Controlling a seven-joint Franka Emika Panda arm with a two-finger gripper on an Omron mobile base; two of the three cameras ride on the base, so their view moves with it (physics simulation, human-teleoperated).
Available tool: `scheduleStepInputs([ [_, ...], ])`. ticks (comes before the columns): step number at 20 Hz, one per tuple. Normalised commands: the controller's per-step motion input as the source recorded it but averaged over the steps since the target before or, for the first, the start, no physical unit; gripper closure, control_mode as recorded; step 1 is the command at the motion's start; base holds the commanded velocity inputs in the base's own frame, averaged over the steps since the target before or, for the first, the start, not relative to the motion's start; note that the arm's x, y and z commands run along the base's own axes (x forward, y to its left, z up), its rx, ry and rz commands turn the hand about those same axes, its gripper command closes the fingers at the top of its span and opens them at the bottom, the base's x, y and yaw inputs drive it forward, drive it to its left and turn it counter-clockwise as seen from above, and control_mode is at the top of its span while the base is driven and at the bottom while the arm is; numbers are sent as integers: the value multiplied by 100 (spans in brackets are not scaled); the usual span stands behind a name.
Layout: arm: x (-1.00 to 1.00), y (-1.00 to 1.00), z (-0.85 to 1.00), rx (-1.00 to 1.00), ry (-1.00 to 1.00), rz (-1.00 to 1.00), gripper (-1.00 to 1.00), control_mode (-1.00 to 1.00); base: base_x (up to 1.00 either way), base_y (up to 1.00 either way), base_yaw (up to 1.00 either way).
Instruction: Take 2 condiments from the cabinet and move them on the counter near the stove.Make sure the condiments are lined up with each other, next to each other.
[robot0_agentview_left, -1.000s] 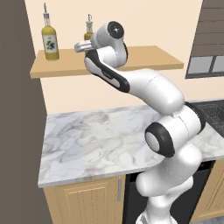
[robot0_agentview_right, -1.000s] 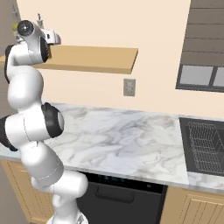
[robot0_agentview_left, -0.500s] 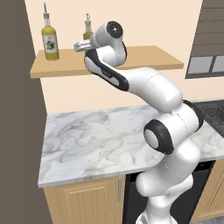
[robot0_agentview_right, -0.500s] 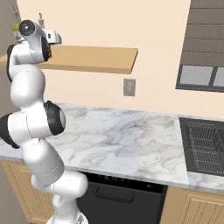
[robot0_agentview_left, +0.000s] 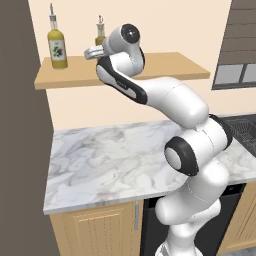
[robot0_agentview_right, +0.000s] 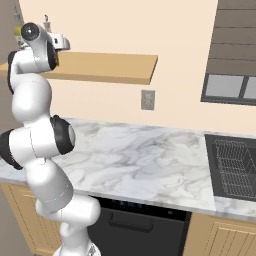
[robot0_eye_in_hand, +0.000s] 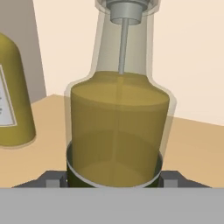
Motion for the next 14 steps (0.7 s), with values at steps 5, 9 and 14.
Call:
scheduleStepInputs([
  [5, -32, -1, 0, 0, -3, 0, 100, -100, 0, 0, 0],
  [9, -73, -27, 6, 0, -27, 0, 100, -100, 0, 0, 0],
  [14, -64, -36, 29, 0, -17, 0, 100, -100, 0, 0, 0],
])
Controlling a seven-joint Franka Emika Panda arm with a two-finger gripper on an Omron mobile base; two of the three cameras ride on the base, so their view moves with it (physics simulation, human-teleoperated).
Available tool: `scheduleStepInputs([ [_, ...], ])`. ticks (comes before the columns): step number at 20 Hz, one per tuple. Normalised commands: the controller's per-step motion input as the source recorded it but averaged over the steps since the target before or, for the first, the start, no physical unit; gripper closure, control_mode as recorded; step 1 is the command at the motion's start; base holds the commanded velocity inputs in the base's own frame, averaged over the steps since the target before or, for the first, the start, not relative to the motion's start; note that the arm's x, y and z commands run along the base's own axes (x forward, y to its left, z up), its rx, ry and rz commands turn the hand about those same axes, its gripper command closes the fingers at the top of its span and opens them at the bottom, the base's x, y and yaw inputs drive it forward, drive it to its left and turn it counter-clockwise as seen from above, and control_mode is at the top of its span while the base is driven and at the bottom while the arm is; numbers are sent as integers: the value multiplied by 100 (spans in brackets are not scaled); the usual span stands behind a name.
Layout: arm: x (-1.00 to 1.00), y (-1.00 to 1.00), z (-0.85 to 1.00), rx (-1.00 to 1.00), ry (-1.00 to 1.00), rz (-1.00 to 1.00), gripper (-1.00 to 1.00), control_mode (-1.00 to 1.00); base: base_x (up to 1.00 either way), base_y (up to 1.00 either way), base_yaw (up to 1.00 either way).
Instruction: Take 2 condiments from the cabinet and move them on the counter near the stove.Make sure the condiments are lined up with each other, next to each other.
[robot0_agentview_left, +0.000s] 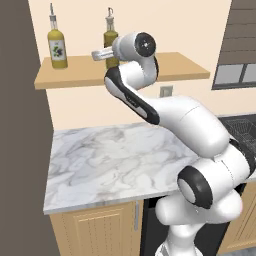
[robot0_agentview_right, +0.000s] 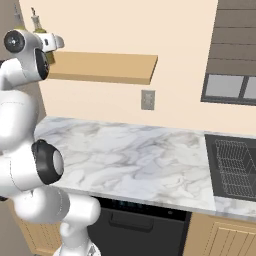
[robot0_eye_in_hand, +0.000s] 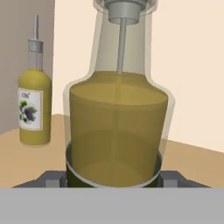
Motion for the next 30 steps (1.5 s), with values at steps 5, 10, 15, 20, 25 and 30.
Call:
scheduleStepInputs([
  [5, -59, -59, 29, 0, -1, 0, 100, -100, 0, 0, 0],
  [10, -69, -56, 23, 0, 0, 0, 100, -100, 0, 0, 0],
  [15, -76, -58, 13, -2, -2, 0, 100, -100, 0, 0, 0],
  [20, -69, -58, 0, -2, 0, 0, 100, -100, 0, 0, 0],
  [25, -57, -54, 0, -4, 0, -1, 100, -100, 0, 0, 0],
  [30, -45, -51, -3, -5, 0, -6, 100, -100, 0, 0, 0],
])
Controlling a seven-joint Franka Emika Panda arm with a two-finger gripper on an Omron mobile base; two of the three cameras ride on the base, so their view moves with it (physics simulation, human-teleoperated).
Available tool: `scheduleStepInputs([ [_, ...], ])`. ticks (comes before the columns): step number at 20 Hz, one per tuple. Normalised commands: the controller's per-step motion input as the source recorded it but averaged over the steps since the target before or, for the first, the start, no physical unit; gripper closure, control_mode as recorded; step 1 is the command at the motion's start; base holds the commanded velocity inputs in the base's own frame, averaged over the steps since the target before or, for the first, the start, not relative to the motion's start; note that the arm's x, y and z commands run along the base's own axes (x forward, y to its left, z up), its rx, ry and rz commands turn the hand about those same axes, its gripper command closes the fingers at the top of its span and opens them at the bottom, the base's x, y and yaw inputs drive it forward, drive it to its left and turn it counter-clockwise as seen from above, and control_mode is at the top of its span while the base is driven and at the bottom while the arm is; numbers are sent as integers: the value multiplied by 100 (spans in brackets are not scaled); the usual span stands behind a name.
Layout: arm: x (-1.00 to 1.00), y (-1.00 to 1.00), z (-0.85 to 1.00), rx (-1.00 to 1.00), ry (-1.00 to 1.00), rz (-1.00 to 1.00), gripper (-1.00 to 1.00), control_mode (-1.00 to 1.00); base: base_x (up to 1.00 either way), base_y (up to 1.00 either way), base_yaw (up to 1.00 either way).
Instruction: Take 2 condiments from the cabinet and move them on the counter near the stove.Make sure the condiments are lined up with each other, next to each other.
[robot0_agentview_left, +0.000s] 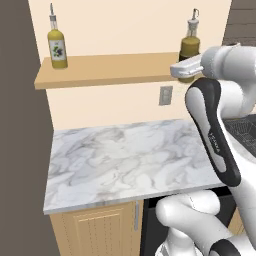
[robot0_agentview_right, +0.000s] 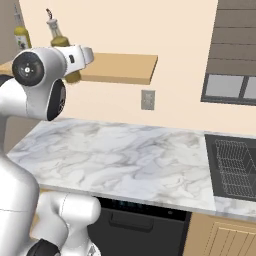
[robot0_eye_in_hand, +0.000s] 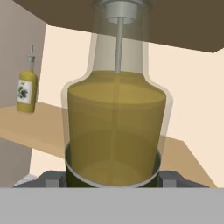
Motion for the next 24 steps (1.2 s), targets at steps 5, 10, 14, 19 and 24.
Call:
scheduleStepInputs([
  [5, -27, -35, -11, -2, 0, -4, 100, -100, 0, 0, 0],
  [10, -19, -19, -8, 0, 0, -5, 100, -100, 0, 0, 0],
  [14, -18, -10, -15, 0, 0, -6, 100, -100, 0, 0, 0],
  [19, -22, -6, -13, 0, 0, -5, 100, -100, 0, 0, 0],
  [24, -26, -10, -10, 0, 0, -3, 100, -100, 0, 0, 0],
])
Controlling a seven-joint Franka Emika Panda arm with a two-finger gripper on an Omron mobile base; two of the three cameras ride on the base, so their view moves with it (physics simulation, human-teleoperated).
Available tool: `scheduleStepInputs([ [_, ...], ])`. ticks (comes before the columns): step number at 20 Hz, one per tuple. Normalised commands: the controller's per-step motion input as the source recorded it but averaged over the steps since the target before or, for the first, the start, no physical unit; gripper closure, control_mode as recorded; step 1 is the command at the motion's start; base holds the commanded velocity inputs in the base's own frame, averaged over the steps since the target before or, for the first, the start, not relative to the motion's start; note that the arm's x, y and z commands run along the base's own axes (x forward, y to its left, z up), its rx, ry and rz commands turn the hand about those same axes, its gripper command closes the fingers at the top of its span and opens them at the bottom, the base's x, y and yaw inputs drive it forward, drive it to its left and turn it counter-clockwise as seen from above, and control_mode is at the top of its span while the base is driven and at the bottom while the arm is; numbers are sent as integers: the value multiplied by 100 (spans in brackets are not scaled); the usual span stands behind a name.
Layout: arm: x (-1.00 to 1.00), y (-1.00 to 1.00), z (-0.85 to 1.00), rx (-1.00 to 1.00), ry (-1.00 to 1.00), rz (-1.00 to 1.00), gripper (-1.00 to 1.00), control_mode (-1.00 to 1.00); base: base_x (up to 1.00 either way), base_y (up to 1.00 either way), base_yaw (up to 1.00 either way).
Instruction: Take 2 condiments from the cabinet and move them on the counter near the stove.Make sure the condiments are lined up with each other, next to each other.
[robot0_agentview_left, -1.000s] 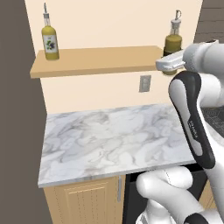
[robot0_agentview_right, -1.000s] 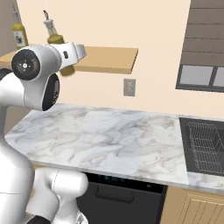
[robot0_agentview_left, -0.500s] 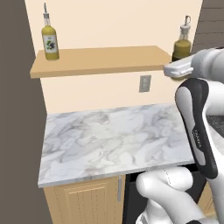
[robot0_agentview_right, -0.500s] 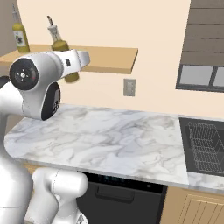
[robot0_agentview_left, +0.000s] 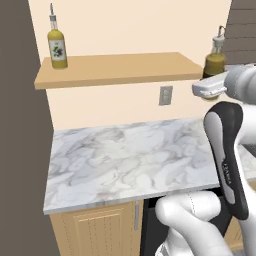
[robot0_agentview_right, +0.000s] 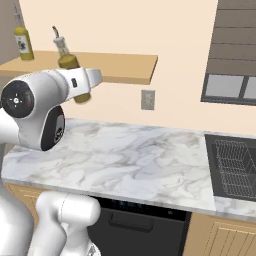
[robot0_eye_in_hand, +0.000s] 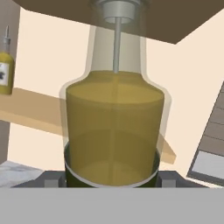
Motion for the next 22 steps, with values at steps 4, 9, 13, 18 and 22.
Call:
scheduleStepInputs([
  [4, -18, -1, -23, 0, 0, -1, 100, -100, 0, 0, 0],
  [9, -8, 0, -26, 0, 6, 0, 100, -100, 0, 0, 0],
  [13, -5, -1, -26, 0, 8, 0, 100, -100, 0, 0, 0],
  [18, -5, -10, -27, 0, 9, 0, 100, -100, 0, 0, 0],
  [22, -1, -9, -38, 0, 1, 0, 100, -100, 0, 0, 0],
])
